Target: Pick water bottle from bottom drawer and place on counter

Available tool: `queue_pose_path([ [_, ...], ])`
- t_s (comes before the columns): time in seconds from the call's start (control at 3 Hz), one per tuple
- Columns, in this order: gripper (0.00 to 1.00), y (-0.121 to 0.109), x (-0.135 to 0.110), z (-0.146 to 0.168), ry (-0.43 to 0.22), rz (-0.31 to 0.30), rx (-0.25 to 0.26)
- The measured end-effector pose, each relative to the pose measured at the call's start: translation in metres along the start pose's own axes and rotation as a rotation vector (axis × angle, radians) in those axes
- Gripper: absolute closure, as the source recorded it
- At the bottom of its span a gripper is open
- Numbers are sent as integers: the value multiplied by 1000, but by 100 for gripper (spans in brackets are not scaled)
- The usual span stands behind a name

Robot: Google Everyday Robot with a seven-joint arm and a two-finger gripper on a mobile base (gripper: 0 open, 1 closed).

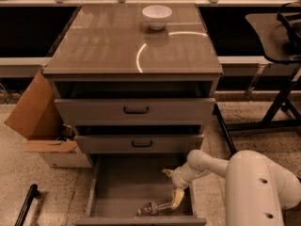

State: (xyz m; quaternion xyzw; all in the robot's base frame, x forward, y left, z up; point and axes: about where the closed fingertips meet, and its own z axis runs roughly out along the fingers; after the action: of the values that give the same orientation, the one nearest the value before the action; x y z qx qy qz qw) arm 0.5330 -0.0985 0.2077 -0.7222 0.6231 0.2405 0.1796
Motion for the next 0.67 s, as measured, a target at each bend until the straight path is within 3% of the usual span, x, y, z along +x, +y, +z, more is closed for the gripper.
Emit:
queue_pose_path([
  [0.67, 0, -13, 5, 49, 7, -17, 17],
])
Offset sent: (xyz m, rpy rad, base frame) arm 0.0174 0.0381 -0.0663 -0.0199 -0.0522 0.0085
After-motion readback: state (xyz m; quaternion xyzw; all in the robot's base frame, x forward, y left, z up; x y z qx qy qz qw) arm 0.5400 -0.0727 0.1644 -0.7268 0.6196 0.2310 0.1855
